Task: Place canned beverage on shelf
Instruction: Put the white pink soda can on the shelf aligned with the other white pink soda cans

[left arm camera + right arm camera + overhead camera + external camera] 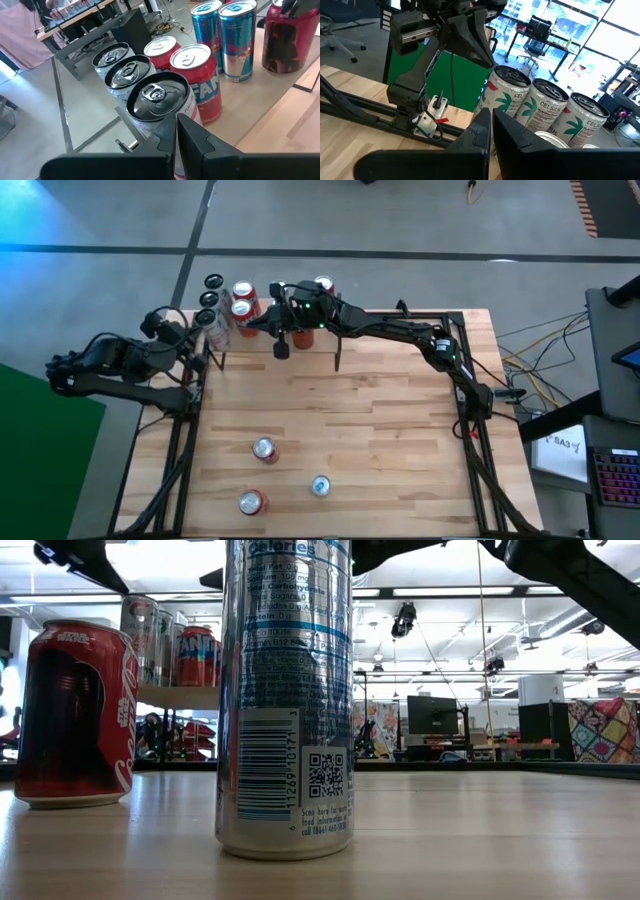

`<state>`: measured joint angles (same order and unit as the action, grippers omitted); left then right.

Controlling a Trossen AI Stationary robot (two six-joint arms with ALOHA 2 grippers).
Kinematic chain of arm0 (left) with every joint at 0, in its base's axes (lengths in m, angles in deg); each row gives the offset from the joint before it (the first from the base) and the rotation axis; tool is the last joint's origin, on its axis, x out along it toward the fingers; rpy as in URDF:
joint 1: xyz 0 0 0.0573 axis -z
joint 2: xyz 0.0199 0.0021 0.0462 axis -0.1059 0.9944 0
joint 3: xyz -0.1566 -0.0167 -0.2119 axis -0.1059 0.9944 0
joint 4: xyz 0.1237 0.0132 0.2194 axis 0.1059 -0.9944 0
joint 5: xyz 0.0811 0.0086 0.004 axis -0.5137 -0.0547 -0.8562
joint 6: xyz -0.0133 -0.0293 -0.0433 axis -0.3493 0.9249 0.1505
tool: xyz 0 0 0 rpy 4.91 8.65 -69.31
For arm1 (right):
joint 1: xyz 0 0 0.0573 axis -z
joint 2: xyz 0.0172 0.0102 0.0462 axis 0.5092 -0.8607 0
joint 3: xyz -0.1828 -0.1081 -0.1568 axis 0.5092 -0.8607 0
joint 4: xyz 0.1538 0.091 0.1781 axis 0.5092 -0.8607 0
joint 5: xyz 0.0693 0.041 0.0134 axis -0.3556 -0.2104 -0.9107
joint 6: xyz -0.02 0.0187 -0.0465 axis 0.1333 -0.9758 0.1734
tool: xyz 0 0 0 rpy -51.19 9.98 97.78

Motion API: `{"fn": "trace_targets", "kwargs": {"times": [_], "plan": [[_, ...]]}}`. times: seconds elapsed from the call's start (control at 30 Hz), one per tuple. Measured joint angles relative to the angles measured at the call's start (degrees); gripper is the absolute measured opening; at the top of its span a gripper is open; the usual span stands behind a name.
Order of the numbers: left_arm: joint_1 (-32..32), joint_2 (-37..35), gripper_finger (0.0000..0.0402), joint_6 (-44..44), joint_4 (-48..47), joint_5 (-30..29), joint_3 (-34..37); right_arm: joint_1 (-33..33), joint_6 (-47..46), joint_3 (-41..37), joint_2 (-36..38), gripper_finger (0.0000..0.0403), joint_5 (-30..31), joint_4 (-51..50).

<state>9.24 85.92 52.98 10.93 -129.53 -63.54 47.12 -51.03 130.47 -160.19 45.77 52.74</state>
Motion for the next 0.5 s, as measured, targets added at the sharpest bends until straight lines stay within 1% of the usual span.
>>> {"fn": "trace_targets", "kwargs": {"times": [0.3, 0.5], "plan": [[-0.02, 0.11, 0.0, 0.35, -0.07, 0.02, 0.05, 0.0, 0.0, 0.0, 0.0, 0.0009, 0.0, 0.0], [-0.02, 0.11, 0.0, 0.84, 0.0, 0.02, 1.63, 0.02, 0.04, 0.0, 0.02, 0.0009, 0.0, 0.0]]}}
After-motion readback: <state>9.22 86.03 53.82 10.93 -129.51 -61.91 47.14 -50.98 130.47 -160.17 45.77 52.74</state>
